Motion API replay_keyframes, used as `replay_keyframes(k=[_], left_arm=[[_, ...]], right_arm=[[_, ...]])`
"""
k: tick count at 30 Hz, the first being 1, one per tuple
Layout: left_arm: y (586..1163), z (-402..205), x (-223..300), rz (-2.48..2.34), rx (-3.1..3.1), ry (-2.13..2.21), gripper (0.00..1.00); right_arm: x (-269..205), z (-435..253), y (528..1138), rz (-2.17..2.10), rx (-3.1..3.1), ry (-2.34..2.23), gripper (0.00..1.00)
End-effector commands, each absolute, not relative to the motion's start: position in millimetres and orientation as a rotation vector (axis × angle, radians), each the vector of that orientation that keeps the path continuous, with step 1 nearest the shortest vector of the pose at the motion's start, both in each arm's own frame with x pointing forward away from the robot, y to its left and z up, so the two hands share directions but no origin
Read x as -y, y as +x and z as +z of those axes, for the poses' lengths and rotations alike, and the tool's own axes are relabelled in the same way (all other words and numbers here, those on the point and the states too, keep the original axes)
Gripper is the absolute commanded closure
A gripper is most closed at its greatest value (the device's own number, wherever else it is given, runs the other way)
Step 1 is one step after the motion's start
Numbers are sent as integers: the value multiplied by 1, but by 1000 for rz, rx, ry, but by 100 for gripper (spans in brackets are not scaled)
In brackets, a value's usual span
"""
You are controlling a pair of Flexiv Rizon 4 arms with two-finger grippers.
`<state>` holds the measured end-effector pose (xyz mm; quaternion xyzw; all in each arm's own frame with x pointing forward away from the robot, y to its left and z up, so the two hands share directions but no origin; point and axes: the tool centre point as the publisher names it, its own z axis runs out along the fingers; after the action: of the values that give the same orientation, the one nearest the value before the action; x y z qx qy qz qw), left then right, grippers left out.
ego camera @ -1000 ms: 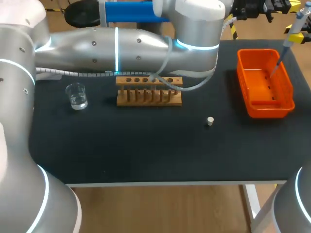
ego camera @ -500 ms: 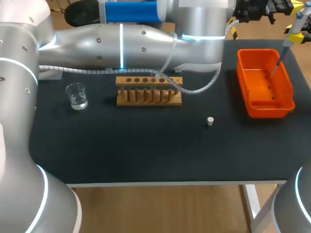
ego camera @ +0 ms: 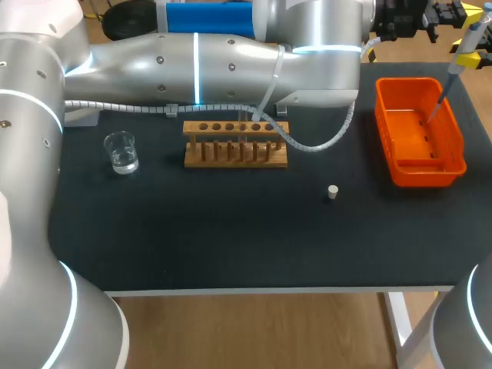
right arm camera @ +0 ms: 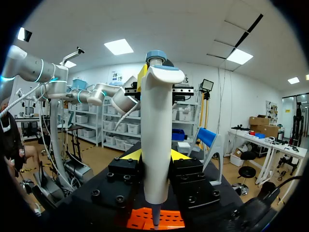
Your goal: Invert the test tube, pick up the pipette, mount the tip to pipette, aspirate from beaker and dispense into the tube, eject the tip, return the pipette, and cap with the stopper.
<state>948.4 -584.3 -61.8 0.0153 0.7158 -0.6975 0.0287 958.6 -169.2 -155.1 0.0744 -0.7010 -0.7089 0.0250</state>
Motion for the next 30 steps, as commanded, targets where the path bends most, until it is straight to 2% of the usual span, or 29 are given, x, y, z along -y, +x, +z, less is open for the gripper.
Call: replay_keyframes(k=[1, 30], left_arm=[[951, -63, 588, -2146, -2217, 42, 100], [951, -82, 585, -2046, -2332, -25, 100]], right_arm=[[170, -155, 960, -2189, 2168, 234, 100], [170, -155, 960, -2189, 2168, 234, 100]])
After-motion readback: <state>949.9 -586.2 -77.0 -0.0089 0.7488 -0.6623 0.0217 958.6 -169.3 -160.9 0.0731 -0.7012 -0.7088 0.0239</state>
